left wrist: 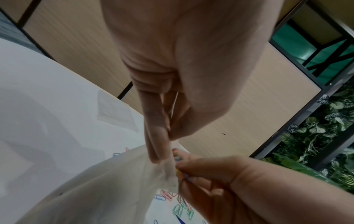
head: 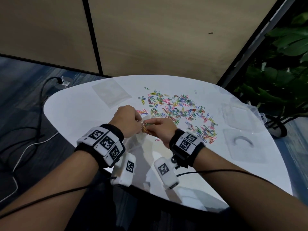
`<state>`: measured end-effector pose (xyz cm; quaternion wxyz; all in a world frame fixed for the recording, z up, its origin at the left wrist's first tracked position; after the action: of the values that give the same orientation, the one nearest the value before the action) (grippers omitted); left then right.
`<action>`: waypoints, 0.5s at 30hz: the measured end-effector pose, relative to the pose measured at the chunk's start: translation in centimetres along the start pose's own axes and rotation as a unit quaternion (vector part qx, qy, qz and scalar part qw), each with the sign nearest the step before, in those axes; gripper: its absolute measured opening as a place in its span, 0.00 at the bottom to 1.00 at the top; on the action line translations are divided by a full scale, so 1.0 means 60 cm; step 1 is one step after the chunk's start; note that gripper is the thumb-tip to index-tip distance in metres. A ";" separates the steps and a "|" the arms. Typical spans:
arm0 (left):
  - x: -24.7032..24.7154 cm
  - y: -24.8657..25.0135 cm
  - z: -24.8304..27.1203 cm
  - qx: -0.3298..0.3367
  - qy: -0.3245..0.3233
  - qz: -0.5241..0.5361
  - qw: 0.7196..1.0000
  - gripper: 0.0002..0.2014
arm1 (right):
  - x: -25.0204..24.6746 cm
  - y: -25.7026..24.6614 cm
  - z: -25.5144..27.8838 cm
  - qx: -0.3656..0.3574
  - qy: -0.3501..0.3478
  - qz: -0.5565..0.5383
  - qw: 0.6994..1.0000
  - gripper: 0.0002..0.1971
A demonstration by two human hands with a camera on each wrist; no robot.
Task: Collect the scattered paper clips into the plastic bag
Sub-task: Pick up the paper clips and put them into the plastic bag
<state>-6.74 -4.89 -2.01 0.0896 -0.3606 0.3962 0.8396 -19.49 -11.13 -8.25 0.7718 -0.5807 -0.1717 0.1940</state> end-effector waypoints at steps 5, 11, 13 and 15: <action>0.007 -0.001 -0.004 0.014 0.003 -0.008 1.000 0.12 | 0.022 0.003 -0.005 -0.032 -0.050 0.132 0.989 0.08; 0.009 0.001 -0.005 0.026 -0.008 -0.028 0.999 0.11 | 0.042 -0.043 -0.005 -0.163 -0.140 0.397 0.892 0.11; 0.004 0.000 -0.005 0.019 -0.010 -0.025 0.999 0.11 | 0.055 -0.046 0.002 -0.169 -0.208 0.416 0.869 0.12; -0.003 -0.002 -0.003 0.016 -0.003 -0.019 1.000 0.13 | 0.039 -0.060 -0.003 -0.170 -0.194 0.340 0.904 0.11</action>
<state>-6.44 -4.93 -2.04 0.1126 -0.3643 0.4019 0.8325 -16.99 -11.01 -4.76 0.5001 -0.6768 -0.1409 0.5215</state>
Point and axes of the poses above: each hand's wrist, its own z-axis away from the middle knuckle, its own x-axis out of the palm, y = z × x, the point moved 8 cm from there along -z, towards the middle knuckle, and after that the axes turned 14 degrees about -x, right-handed, at the moved point
